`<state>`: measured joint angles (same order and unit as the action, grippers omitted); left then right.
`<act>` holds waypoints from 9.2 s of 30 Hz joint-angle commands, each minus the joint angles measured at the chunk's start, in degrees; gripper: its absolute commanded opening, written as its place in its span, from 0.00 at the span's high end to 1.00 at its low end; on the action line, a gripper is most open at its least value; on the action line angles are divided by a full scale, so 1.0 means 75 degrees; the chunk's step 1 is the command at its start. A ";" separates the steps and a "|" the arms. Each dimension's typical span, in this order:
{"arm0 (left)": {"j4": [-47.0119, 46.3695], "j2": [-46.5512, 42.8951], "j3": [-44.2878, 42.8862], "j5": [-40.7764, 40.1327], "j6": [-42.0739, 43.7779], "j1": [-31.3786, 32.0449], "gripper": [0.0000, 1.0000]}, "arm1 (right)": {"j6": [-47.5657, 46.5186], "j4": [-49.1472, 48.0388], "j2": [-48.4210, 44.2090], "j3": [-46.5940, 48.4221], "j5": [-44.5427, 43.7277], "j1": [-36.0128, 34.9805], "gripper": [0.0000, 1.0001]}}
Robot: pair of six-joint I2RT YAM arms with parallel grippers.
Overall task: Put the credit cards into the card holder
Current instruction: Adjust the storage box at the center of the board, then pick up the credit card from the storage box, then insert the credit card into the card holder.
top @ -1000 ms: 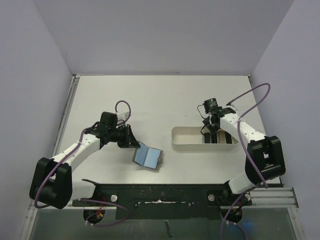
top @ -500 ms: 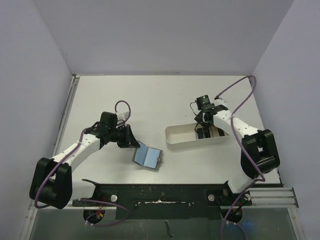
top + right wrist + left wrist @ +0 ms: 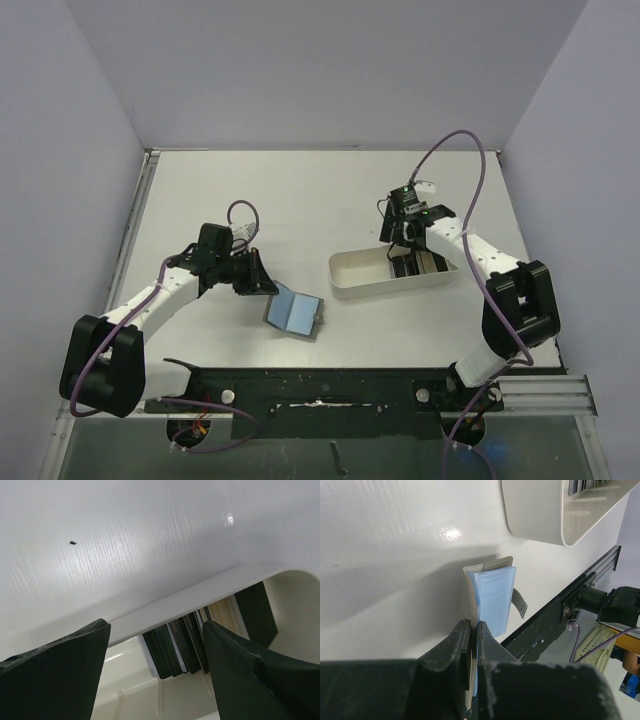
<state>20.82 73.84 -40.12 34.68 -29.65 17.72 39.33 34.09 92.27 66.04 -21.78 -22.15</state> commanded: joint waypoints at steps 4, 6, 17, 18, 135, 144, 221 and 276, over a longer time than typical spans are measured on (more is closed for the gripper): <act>-0.0258 -0.0049 -0.0092 0.0462 0.0027 -0.0058 1.00 | -0.2600 0.0251 -0.0508 0.0265 -0.0832 -0.0024 0.19; -0.0259 -0.0027 -0.0103 0.0530 0.0027 -0.0054 1.00 | -0.2931 0.0230 -0.0563 0.0196 -0.1018 -0.0109 0.16; -0.0391 -0.0144 -0.0053 0.0783 0.0016 -0.0054 1.00 | -0.3553 0.0442 -0.0644 -0.0526 -0.0937 -0.0238 0.17; -0.0387 -0.0118 -0.0088 0.0789 0.0022 -0.0072 1.00 | -0.3521 0.0492 -0.0626 -0.0572 -0.1010 -0.0248 0.17; -0.0514 -0.0083 -0.0150 0.0388 -0.0145 -0.0116 1.00 | -0.4407 -0.0474 -0.0832 -0.1313 -0.2061 0.1652 0.76; -0.0505 -0.0090 -0.0157 0.0392 -0.0148 -0.0123 1.00 | -0.4348 -0.0497 -0.0912 -0.1238 -0.1932 0.1836 0.76; -0.2168 -0.0345 0.1822 -0.1407 -0.2082 0.0169 0.70 | 0.1236 -0.4058 -0.0935 -0.1743 0.3007 -0.4024 1.00; -0.2440 -0.0512 0.2702 -0.2131 -0.2708 0.0497 1.00 | 0.2600 -0.5376 -0.0453 -0.3278 0.4089 -0.4101 0.98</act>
<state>3.03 70.61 -20.75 20.78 -50.37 21.08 59.40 -2.98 87.90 41.34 6.66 -52.29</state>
